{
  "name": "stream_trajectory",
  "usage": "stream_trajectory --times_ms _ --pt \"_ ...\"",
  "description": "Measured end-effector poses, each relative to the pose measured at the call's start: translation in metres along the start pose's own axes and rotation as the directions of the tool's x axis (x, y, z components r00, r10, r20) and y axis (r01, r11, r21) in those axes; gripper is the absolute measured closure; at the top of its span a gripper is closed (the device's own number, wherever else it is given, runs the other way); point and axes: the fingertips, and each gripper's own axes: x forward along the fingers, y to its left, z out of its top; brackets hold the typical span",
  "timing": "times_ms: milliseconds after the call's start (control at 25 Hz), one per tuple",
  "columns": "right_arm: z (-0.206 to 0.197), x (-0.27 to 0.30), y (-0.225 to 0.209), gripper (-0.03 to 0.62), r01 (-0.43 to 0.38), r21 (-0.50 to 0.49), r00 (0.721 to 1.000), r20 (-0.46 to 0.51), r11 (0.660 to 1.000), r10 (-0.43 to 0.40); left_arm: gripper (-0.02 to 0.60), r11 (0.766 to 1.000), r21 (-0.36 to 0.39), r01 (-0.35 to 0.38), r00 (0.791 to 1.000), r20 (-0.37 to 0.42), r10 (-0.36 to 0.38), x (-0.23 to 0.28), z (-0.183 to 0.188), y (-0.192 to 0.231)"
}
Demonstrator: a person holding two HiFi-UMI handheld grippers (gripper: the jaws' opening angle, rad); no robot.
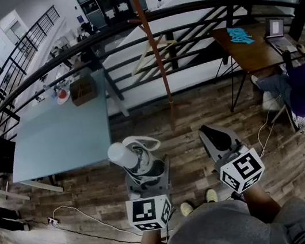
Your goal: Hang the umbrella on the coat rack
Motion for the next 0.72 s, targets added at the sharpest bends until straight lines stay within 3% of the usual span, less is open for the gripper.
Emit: stream_trajectory --times_ms 440,720 --pt "0.003 -0.003 0.002 0.551 0.03 -0.003 0.999 -0.012 1.0 -0.03 0.298 0.999 0.007 0.043 0.999 -0.02 -0.043 -0.001 -0.008 -0.002" --pt "0.003 0.005 0.01 0.551 0.065 0.028 0.997 -0.032 0.998 -0.064 0.298 1.0 0.009 0.028 1.0 -0.009 -0.028 -0.009 -0.003 0.013"
